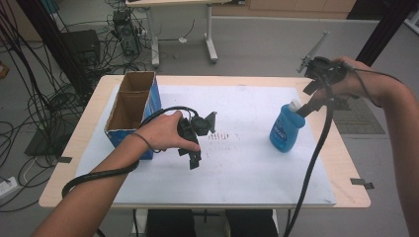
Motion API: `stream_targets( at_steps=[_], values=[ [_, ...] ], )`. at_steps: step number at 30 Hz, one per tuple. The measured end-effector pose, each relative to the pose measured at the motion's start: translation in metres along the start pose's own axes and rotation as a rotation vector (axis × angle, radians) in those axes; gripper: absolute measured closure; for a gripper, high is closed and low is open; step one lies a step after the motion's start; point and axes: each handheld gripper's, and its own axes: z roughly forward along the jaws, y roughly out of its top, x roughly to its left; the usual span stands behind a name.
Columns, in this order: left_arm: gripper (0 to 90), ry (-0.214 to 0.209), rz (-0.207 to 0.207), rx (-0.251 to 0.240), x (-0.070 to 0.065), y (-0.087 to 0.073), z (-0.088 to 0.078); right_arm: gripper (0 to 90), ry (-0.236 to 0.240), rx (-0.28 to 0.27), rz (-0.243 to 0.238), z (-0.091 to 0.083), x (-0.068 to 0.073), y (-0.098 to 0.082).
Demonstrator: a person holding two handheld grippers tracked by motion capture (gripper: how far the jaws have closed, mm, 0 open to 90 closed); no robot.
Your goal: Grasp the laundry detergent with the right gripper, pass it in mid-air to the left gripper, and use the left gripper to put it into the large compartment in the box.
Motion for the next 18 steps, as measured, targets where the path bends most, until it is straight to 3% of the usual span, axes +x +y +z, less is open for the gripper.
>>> stream_targets(
  at_steps=[1, 6, 7, 8, 10, 18],
  values=[
    [9.6, 0.001, 0.002, 0.004, -0.001, 0.0, 0.0, 8.0, -0.01, -0.002, 0.029, -0.001, 0.0, -0.008],
    [9.6, 0.002, -0.001, 0.001, -0.001, 0.0, -0.001, 7.6, -0.021, -0.014, 0.074, -0.002, 0.0, -0.026],
    [9.6, 0.004, -0.002, -0.003, -0.002, -0.001, -0.001, 7.7, -0.03, -0.02, 0.108, -0.002, 0.001, -0.035],
    [9.6, 0.004, -0.002, -0.003, -0.002, -0.001, -0.001, 7.7, -0.03, -0.02, 0.108, -0.002, 0.001, -0.035],
    [9.6, -0.001, 0.001, -0.004, -0.003, -0.001, -0.001, 7.6, -0.03, -0.061, 0.14, -0.001, 0.001, -0.053],
    [9.6, -0.003, 0.006, -0.005, -0.005, -0.001, 0.001, 7.4, -0.045, -0.086, 0.209, 0.008, 0.004, -0.082]
  ],
)
